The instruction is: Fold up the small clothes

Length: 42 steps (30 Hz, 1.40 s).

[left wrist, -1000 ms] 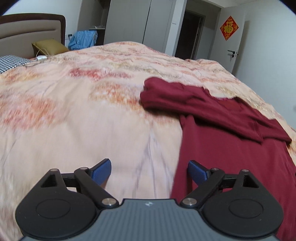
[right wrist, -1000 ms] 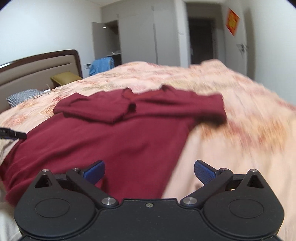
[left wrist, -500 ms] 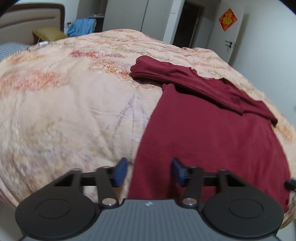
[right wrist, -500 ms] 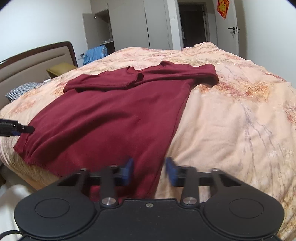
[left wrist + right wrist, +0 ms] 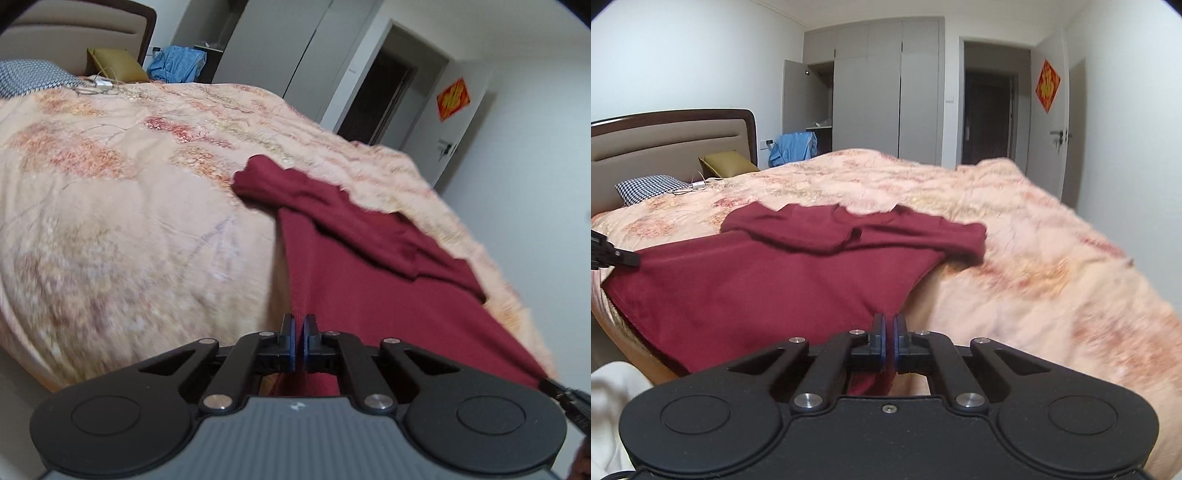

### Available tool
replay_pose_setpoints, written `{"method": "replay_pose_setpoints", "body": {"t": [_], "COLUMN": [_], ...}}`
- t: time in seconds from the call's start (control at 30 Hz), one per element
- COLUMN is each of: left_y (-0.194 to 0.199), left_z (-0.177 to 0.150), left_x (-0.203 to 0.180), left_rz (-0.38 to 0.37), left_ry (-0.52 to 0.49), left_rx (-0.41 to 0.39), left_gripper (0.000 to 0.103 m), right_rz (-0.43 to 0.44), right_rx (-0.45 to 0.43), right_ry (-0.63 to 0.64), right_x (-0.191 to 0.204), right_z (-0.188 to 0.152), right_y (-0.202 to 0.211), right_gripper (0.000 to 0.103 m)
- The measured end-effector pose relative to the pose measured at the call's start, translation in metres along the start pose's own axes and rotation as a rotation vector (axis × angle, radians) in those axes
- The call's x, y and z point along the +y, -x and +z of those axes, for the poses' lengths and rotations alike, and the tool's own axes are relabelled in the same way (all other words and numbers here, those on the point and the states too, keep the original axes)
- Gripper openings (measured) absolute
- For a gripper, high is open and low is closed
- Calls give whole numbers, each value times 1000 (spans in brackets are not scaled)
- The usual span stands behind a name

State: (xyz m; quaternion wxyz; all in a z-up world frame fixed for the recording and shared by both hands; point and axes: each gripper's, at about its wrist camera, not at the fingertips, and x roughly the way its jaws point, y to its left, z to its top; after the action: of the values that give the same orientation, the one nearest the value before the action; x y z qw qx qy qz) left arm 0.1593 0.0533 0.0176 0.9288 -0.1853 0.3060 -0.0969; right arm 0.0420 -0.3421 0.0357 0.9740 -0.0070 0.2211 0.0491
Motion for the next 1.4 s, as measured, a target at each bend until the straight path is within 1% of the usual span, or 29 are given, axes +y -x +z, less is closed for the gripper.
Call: {"method": "replay_pose_setpoints", "body": {"t": [0.07, 0.17, 0.23, 0.33, 0.5, 0.57, 0.6, 0.67, 0.7, 0.73, 0.77, 0.8, 0.83, 0.87, 0.9, 0.93, 0.97, 1.0, 1.03, 1.07, 1.2, 1.4], "left_y": [16, 26, 21, 12, 5, 3, 2, -1, -2, -2, -1, -1, 1, 3, 4, 5, 5, 6, 7, 8, 4, 0], "left_z": [-10, -32, -46, -58, -62, -63, -64, -64, -65, -66, -67, -68, -69, -69, -70, -70, -70, -71, -71, -72, -75, -82], "left_x": [-6, -2, 8, 21, 17, 16, 15, 17, 19, 21, 22, 23, 23, 22, 21, 20, 19, 17, 16, 14, 8, 2], "left_rz": [-24, -9, 9, 16, 40, 48, 50, 68, 73, 77, 82, 92, 105, 117, 126, 131, 133, 137, 143, 148, 153, 148], "left_ry": [1, 4, 30, 80, 41, 26, 22, 22, 23, 23, 21, 16, 5, -11, -31, -51, -67, -79, -90, -100, -133, -149], "left_rx": [-7, 10, 30, 44, 41, 45, 51, 67, 75, 79, 81, 80, 76, 70, 67, 66, 66, 64, 59, 54, 70, 99], "left_gripper": [3, 3, 3, 3, 4, 5, 5, 8, 16, 27, 43, 51, 63, 69, 71, 76, 85, 90, 100, 103, 103, 103], "right_rz": [-12, -28, -25, -33, -22, -16, -9, 0, 4, 6, 11, 20, 31, 41, 52, 65, 75, 83, 87, 88, 76, 3], "right_rx": [5, 49, 80, 104, 121, 129, 132, 136, 134, 128, 121, 113, 105, 100, 96, 93, 92, 90, 88, 86, 99, 148], "right_ry": [17, 30, 15, 30, 65, 70, 70, 88, 107, 134, 167, 206, 254, 305, 356, 412, 461, 513, 559, 599, 716, 900], "right_x": [-3, -7, -8, -5, 0, 0, 0, 0, 0, 1, 3, 5, 8, 12, 16, 20, 24, 29, 34, 38, 51, 68], "right_z": [-3, -18, -28, -39, -49, -52, -53, -55, -56, -58, -59, -61, -63, -66, -68, -71, -74, -78, -82, -85, -97, -117], "right_y": [9, 6, 0, -9, -17, -19, -20, -20, -20, -18, -17, -15, -12, -10, -9, -7, -6, -6, -5, -6, -14, -37], "right_gripper": [2, 2, 3, 3, 7, 19, 21, 36, 41, 51, 59, 62, 67, 72, 74, 78, 81, 83, 86, 87, 90, 90]}}
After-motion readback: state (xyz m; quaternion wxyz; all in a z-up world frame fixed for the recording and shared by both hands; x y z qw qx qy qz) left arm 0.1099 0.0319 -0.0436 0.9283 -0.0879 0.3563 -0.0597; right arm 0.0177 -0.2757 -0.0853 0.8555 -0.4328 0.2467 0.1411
